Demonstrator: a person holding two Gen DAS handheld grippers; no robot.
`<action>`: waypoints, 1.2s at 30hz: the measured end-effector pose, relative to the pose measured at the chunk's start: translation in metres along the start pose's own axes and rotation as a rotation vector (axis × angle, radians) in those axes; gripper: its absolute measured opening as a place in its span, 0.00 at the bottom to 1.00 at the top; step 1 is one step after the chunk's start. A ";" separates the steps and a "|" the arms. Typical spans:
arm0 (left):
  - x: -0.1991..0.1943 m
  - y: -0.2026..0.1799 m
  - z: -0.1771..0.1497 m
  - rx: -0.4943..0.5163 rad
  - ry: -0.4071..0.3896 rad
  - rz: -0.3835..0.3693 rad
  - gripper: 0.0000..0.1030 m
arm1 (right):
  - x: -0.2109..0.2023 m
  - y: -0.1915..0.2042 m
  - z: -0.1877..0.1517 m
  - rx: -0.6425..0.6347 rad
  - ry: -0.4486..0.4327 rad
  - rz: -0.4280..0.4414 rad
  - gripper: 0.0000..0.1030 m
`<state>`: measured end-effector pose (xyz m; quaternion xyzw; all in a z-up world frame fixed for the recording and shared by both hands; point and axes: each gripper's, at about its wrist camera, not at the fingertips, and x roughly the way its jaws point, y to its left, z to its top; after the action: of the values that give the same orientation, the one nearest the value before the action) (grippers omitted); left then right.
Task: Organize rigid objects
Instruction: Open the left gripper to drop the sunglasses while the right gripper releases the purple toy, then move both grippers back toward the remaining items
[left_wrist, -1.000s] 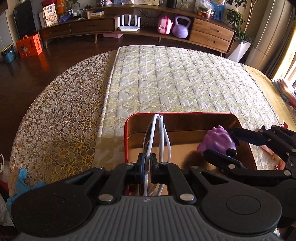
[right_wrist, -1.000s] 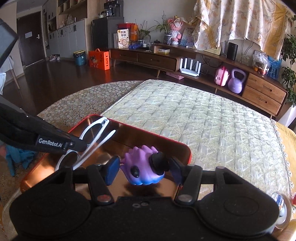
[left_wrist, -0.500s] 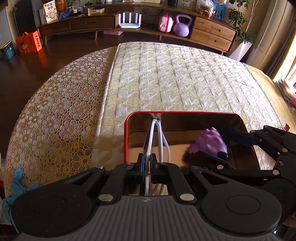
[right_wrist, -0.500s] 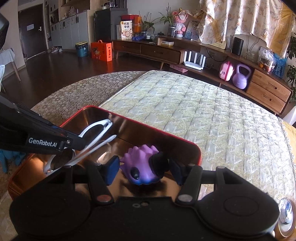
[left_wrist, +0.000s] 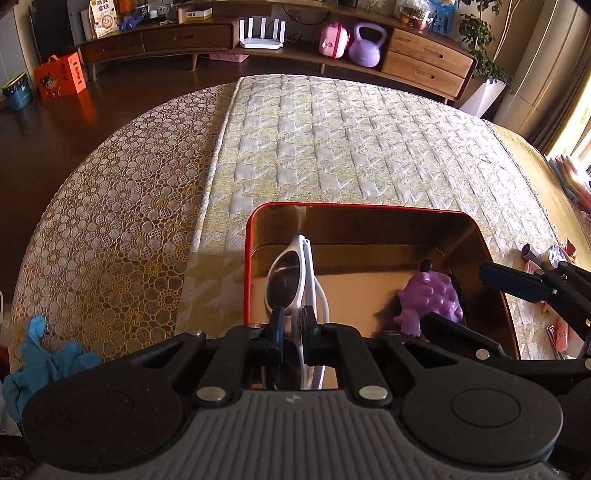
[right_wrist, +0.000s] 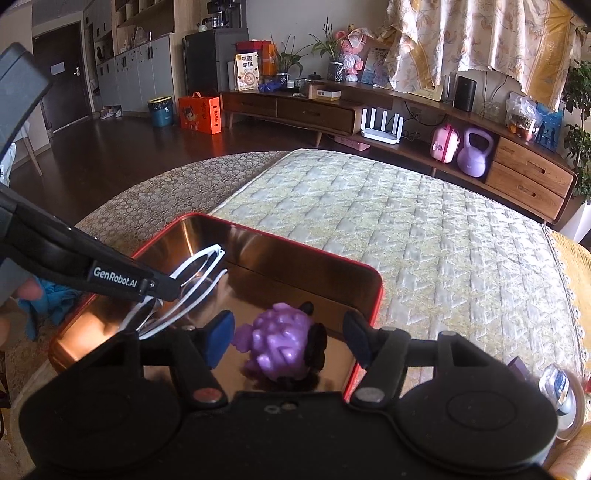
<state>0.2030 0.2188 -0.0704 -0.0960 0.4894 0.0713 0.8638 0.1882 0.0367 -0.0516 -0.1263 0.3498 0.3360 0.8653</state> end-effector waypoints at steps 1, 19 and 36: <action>-0.001 0.000 -0.001 -0.001 0.000 0.000 0.10 | -0.003 0.000 -0.001 0.002 -0.001 0.002 0.63; -0.054 -0.024 -0.031 0.052 -0.136 -0.039 0.64 | -0.077 0.001 -0.023 0.095 -0.056 0.056 0.71; -0.094 -0.110 -0.077 0.177 -0.250 -0.169 0.69 | -0.163 -0.045 -0.094 0.215 -0.103 -0.078 0.99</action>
<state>0.1149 0.0911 -0.0182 -0.0506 0.3728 -0.0334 0.9259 0.0828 -0.1195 -0.0075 -0.0289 0.3335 0.2690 0.9031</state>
